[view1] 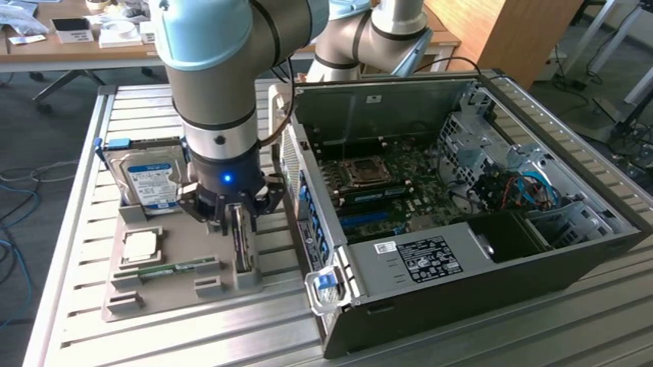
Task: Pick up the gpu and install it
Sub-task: 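Pick up the gpu and move the gpu toward the slot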
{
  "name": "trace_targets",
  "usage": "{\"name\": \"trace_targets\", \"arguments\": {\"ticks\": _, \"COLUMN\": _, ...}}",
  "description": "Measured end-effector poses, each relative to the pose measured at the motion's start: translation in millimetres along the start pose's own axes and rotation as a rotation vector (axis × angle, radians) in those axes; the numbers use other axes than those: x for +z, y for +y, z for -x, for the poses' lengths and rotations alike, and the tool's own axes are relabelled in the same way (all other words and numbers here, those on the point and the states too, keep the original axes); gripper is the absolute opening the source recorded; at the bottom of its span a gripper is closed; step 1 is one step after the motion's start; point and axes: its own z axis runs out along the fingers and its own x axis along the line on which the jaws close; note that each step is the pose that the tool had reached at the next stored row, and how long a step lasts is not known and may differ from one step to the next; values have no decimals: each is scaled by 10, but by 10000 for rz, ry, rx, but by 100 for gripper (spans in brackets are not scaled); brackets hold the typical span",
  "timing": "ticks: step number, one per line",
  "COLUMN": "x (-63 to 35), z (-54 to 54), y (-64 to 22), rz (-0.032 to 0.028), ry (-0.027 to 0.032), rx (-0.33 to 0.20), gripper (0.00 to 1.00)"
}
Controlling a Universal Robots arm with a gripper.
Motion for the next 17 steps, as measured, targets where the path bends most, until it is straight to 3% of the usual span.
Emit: {"name": "trace_targets", "arguments": {"ticks": 17, "x": 17, "z": 1, "y": -1, "rz": -2, "ry": 1, "rx": 0, "gripper": 47}}
